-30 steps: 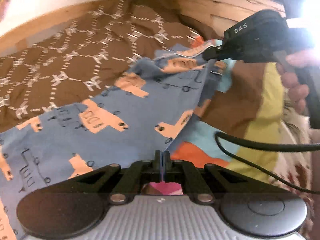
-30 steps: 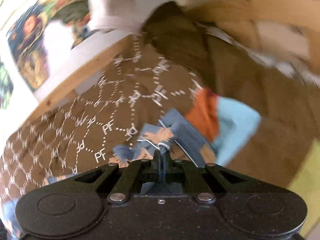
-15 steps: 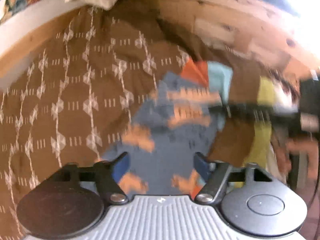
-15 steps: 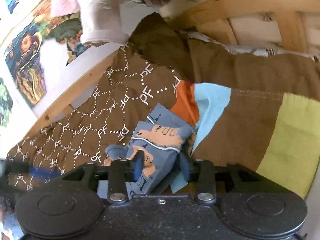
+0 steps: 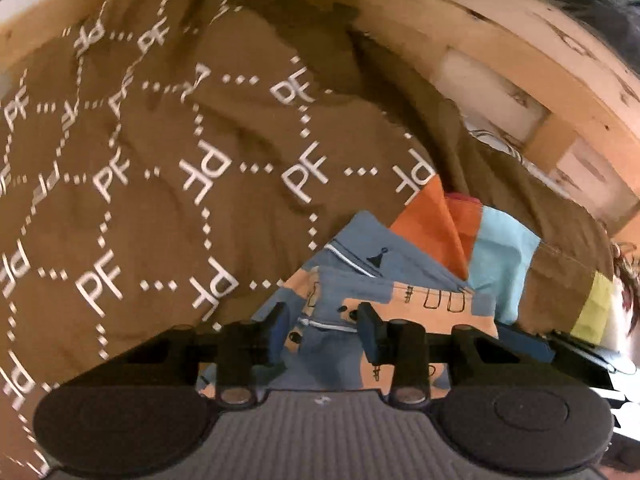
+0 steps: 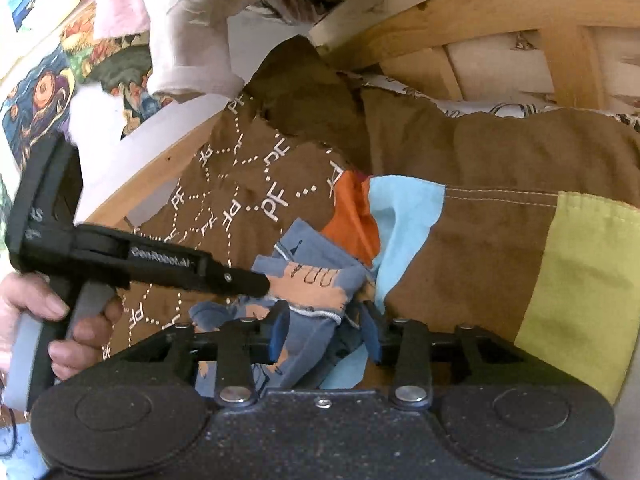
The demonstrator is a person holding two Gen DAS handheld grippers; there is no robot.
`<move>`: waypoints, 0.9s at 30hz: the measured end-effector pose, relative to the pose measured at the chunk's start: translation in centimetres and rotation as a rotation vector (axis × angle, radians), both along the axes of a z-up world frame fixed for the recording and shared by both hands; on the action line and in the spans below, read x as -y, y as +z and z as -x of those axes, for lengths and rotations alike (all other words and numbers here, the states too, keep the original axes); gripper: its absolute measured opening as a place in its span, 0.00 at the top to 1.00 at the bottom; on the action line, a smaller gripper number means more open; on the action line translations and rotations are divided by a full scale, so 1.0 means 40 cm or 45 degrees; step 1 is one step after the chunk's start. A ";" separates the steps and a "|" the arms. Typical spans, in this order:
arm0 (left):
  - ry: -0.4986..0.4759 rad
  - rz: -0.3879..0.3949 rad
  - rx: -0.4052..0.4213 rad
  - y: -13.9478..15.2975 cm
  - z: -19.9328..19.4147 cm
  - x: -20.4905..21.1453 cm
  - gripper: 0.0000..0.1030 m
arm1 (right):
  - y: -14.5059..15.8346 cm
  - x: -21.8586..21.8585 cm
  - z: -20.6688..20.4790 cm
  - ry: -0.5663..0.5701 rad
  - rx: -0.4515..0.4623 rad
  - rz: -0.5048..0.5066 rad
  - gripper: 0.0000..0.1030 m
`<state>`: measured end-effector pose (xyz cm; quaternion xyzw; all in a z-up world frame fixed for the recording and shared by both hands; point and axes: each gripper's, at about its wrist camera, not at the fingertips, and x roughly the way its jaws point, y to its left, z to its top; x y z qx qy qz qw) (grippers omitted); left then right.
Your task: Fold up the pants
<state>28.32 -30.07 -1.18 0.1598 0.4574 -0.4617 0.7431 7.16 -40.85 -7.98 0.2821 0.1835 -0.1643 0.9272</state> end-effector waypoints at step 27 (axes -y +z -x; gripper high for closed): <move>-0.066 0.002 0.318 0.059 0.078 0.138 0.90 | -0.001 0.002 0.007 -0.062 0.024 0.045 0.93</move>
